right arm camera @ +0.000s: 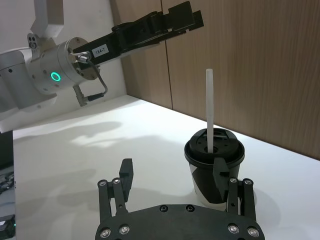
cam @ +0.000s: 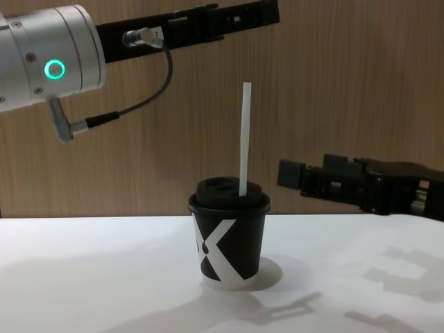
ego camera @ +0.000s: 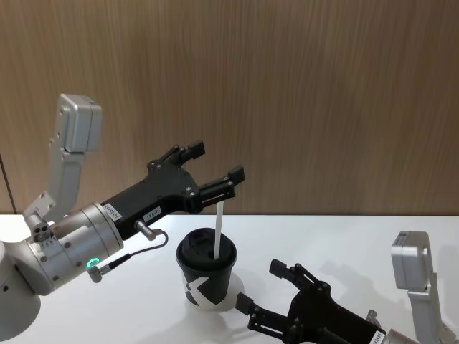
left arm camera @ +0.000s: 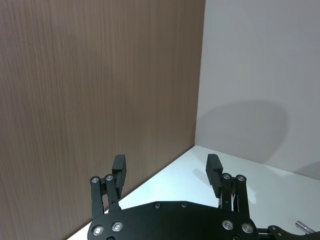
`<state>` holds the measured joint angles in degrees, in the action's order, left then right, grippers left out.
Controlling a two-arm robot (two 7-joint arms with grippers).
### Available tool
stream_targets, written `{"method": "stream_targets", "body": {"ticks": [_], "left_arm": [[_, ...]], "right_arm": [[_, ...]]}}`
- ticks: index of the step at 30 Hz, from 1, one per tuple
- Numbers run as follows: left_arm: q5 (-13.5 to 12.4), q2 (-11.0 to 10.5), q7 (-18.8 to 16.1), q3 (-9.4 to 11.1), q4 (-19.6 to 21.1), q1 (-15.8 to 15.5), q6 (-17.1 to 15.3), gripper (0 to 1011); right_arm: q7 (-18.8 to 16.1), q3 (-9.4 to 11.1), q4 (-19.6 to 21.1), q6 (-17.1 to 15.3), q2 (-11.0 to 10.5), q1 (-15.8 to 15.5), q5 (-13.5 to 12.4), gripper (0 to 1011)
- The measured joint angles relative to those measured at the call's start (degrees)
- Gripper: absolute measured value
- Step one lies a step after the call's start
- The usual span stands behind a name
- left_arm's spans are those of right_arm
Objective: Pick up the straw with one hand, pass it to the other hand, and insert it into the cup.
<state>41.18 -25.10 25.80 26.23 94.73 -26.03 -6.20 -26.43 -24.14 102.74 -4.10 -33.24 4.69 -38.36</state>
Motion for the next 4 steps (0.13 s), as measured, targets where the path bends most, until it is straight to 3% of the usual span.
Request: {"method": "stream_targets", "body": {"ticks": [4], "left_arm": [[0.0, 0.0, 0.0, 0.0, 0.0, 0.0, 0.0, 1001]], "right_arm": [[0.0, 0.0, 0.0, 0.0, 0.0, 0.0, 0.0, 1001]]}}
